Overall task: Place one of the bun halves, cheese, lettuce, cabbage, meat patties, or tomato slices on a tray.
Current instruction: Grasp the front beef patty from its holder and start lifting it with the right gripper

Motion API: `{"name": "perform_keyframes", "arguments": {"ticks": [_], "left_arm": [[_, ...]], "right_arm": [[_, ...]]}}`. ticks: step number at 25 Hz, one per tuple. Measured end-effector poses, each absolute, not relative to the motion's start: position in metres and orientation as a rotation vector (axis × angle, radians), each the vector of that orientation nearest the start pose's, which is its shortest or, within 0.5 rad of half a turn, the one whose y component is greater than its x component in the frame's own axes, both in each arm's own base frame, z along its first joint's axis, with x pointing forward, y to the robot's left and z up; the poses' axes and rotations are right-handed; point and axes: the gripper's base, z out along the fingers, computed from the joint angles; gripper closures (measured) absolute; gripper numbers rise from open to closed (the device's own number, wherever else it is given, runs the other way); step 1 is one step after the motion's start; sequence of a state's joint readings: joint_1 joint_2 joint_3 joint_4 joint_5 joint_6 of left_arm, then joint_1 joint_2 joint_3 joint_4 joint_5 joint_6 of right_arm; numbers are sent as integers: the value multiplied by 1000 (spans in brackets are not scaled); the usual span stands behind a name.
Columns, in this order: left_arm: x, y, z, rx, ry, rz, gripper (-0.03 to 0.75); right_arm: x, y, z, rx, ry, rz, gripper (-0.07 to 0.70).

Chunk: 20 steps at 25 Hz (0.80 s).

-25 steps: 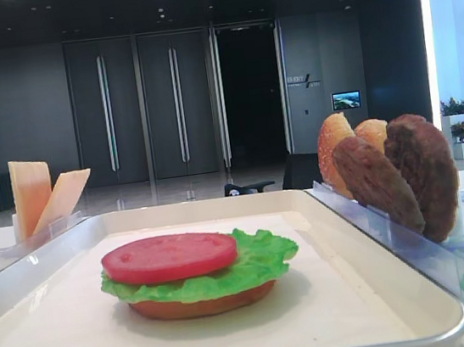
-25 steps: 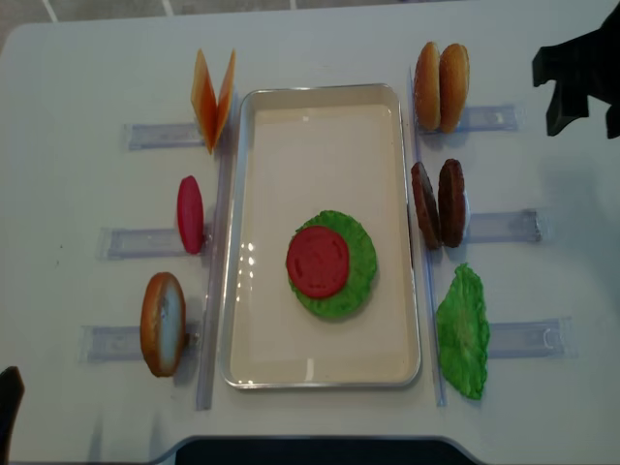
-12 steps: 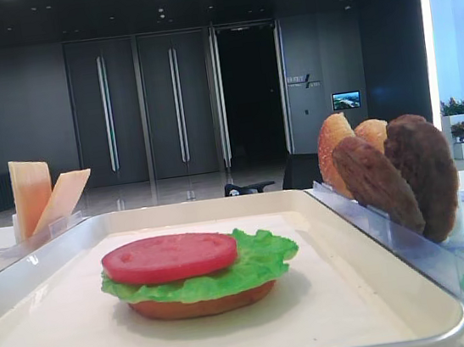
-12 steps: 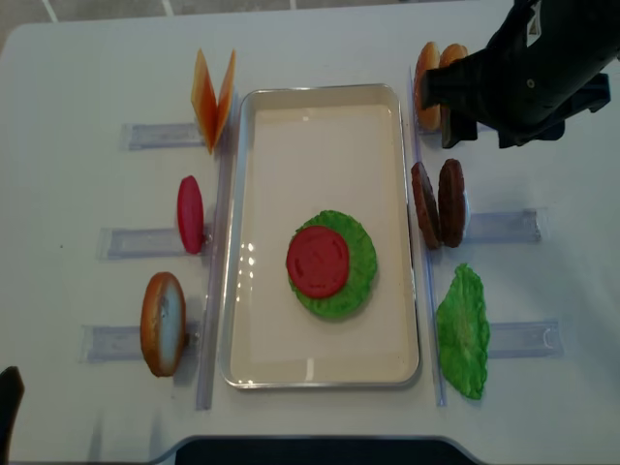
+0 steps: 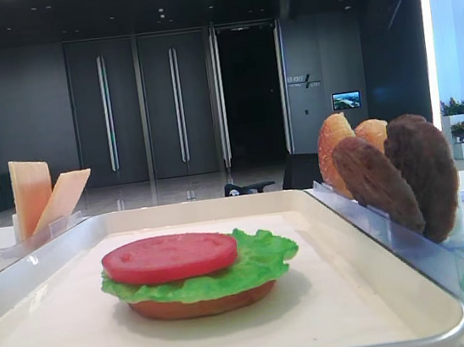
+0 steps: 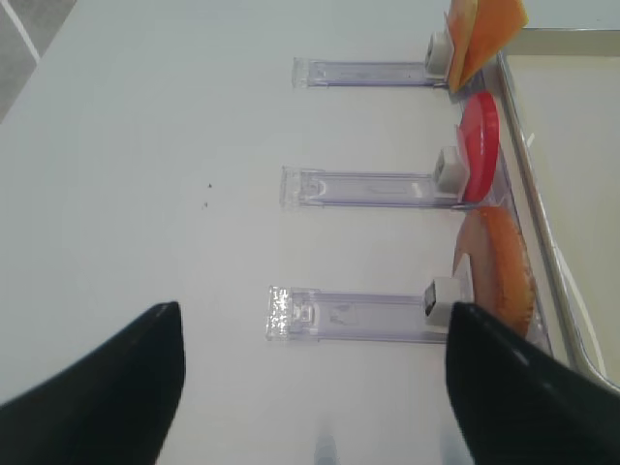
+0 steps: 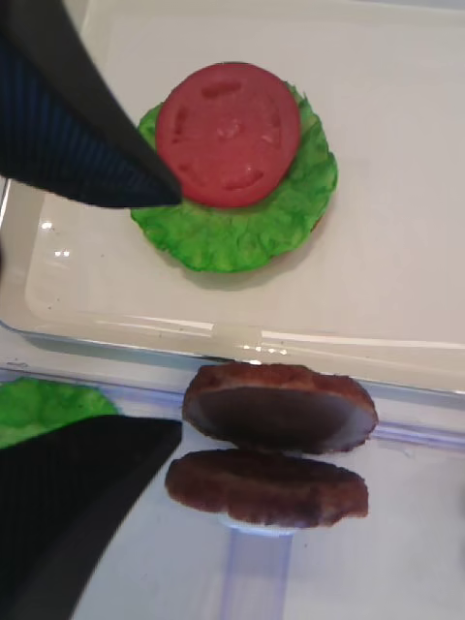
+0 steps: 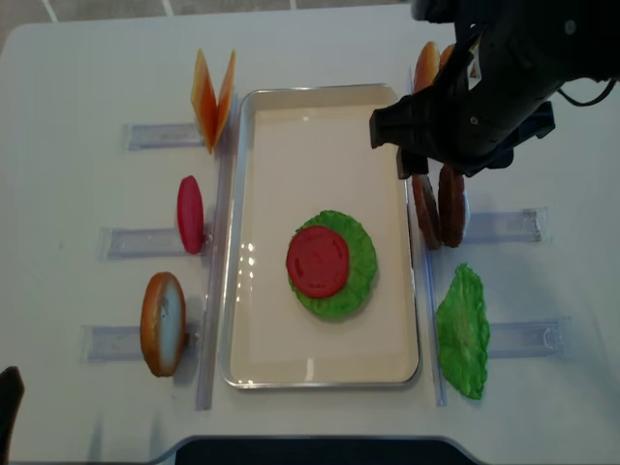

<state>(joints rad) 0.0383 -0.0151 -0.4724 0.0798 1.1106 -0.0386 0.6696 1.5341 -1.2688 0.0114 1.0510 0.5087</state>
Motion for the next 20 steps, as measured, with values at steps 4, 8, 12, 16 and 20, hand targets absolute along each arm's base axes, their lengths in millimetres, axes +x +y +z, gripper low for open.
{"name": "perform_keyframes", "arguments": {"ticks": [4,8,12,16,20], "left_arm": [[-7,6,266,-86,2104,96,72],[-7,6,266,-86,2104,96,72],[-7,6,266,-86,2104,96,72],[-7,6,266,-86,2104,96,72],[-7,6,266,-86,2104,96,72]], "right_arm": [[251,201,282,-228,2861,270,164],[258,207,266,-232,2886,250,164],[262,211,256,-233,2899,238,164],[267,213,248,-240,2895,224,164],[270,215,240,-257,2902,186,164]]}}
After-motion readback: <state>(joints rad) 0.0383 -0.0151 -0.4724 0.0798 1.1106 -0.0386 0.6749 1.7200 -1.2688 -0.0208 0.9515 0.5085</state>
